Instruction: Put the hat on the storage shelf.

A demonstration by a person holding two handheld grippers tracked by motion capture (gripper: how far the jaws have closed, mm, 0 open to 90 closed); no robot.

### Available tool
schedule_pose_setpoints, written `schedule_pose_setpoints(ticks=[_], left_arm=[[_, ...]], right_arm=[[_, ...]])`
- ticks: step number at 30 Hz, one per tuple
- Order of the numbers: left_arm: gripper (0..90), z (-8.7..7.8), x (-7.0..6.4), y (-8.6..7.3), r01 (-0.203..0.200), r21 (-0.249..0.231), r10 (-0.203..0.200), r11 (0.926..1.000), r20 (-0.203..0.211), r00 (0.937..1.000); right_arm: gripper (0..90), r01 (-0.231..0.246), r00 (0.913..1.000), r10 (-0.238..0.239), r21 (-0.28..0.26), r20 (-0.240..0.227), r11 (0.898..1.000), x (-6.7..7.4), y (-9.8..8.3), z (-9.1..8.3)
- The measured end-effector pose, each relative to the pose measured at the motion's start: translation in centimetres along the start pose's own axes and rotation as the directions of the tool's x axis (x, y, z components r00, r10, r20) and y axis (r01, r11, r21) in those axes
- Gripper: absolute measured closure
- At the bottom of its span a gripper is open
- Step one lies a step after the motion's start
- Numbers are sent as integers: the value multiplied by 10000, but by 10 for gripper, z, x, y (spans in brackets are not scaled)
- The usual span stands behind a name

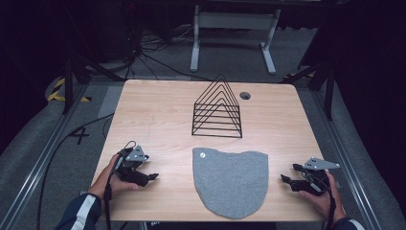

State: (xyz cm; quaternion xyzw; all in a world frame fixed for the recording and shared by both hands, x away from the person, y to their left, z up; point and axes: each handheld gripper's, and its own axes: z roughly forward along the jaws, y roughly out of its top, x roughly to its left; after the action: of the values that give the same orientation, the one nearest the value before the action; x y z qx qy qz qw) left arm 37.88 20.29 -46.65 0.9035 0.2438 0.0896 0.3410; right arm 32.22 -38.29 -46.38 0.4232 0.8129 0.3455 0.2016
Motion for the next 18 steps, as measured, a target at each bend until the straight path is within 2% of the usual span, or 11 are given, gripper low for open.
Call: schedule_pose_setpoints(ticks=[2, 3, 4, 7, 8, 9, 10, 12, 15, 16, 18], left_arm=[[269, 2, -1, 5, -145, -52, 145, 9999, 66, 9999], [269, 5, -3, 12, -266, -201, 268, 9994, 120, 9996], [309, 6, -4, 17, -420, -336, 424, 9985, 101, 9990], [364, 16, -8, 36, -645, -584, 670, 9962, 413, 9969], [386, 19, -11, 42, -879, -607, 901, 9943, 353, 9953], [408, 23, -13, 49, -1209, -636, 1238, 9906, 433, 9914], [435, 26, -15, 54, -1218, -707, 1257, 9900, 541, 9906], [472, 34, -20, 67, -1563, -801, 1620, 9845, 715, 9842], [503, 45, -28, 82, -1852, -1048, 1937, 9771, 775, 9780], [522, 50, -30, 87, -1937, -998, 2033, 9760, 972, 9743], [531, 61, -35, 97, -2160, -904, 2245, 9722, 986, 9695]], right_arm=[[371, -26, 10000, 26, -22, -16, 10000, 1, 0, 0], [427, 100, 9999, -100, 4, -13, 9999, 2, 2, -1], [478, 320, 9994, -322, -174, -137, 9993, 5, 5, -3], [630, 724, 9942, -764, -541, -757, 9959, 17, 18, -7], [670, 812, 9917, -861, -537, -952, 9952, 22, 23, -7], [713, 947, 9897, -997, -525, -1031, 9941, 26, 27, -6], [739, 1052, 9864, -1104, -483, -1221, 9933, 32, 31, -5], [799, 1318, 9795, -1367, -419, -1482, 9904, 43, 38, 0], [840, 1699, 9685, -1739, -376, -1785, 9847, 59, 46, 6], [857, 1818, 9647, -1852, -351, -1872, 9827, 64, 47, 8], [874, 2024, 9562, -2030, -248, -2107, 9790, 72, 48, 14]])
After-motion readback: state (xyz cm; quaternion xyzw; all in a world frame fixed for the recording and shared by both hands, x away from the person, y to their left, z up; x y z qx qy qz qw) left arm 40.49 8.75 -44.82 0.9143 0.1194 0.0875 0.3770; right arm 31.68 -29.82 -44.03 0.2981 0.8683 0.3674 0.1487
